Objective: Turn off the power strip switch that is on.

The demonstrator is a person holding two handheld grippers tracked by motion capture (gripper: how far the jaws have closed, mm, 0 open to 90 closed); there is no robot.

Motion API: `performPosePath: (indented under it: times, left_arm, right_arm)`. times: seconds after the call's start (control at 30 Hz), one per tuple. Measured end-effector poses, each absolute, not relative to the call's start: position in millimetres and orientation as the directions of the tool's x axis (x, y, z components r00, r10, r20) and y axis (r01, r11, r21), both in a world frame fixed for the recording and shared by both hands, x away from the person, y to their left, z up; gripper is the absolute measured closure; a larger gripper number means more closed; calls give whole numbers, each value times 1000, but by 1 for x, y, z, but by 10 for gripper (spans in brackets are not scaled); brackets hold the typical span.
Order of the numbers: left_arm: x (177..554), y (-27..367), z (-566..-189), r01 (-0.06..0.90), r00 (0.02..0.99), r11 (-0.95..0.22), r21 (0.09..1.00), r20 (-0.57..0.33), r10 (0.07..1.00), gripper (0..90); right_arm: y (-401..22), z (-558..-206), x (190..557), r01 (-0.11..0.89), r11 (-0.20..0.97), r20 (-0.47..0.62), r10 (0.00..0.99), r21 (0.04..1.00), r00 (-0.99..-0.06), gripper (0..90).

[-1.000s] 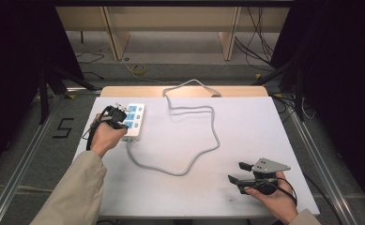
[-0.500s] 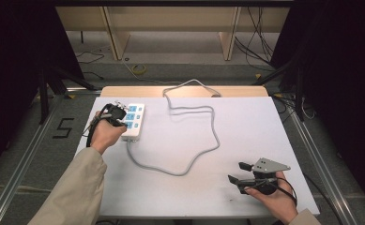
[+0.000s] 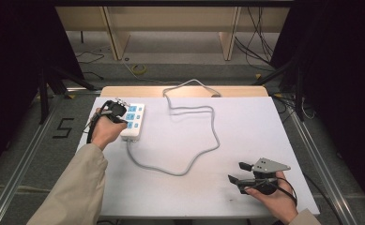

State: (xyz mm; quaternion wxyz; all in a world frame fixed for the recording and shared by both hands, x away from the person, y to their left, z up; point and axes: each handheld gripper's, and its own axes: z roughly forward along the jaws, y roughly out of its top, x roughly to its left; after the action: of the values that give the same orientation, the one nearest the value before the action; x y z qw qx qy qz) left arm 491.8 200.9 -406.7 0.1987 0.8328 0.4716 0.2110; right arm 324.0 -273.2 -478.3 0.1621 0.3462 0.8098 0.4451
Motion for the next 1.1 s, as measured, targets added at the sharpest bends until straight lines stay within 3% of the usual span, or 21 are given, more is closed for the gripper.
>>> performPosePath:
  times: [1.1]
  left_arm:
    - [512, 199, -403, 724, 448, -464, 511, 163, 879, 897]
  right_arm:
    - [-273, -478, 324, 418, 363, 48, 705, 833, -708, 333]
